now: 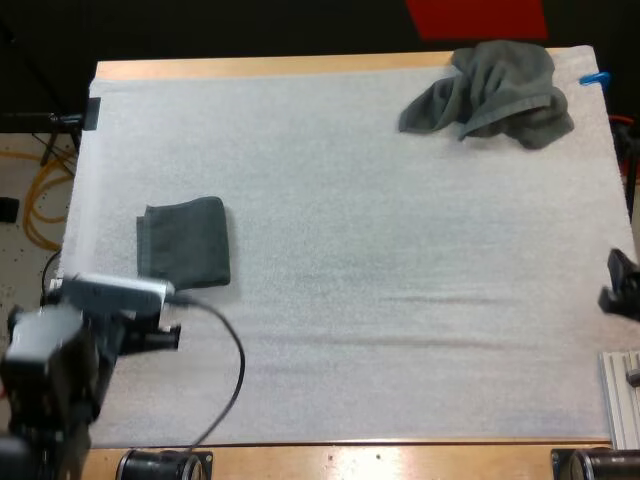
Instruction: Pick towel from pile fold and stack
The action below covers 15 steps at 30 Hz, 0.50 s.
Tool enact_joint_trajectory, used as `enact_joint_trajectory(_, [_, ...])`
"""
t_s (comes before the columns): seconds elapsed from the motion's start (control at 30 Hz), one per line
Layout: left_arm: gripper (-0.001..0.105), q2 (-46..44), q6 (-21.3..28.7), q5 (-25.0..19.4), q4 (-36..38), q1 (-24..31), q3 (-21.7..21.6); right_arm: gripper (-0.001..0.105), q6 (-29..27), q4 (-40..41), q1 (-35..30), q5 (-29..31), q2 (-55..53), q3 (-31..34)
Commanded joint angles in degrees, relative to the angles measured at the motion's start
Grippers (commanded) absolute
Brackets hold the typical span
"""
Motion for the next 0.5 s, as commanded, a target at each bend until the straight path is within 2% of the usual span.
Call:
enact_joint_trajectory(0.0, [0.066, -3.5, -0.5, -0.8, 0.1, 0.1, 0.8, 0.076, -0.6, 1.0, -0.2, 0.0, -2.8, -0.1])
enact_joint_trajectory(0.17, [0.066, -16.8, -0.6, -0.8, 0.1, 0.1, 4.1, 0.076, -0.6, 1.3, -0.2, 0.0, -12.6, -0.1])
enact_joint_trajectory(0.3, [0.066, -25.4, -0.6, -0.8, 0.4, 0.1, 4.6, 0.076, -0.6, 1.3, -0.2, 0.0, -19.0, -0.1])
enact_joint_trajectory(0.47, [0.066, -35.9, -0.5, -0.8, 5.7, 0.1, 4.6, 0.076, -0.5, 1.3, -0.2, 0.0, -26.4, -0.1])
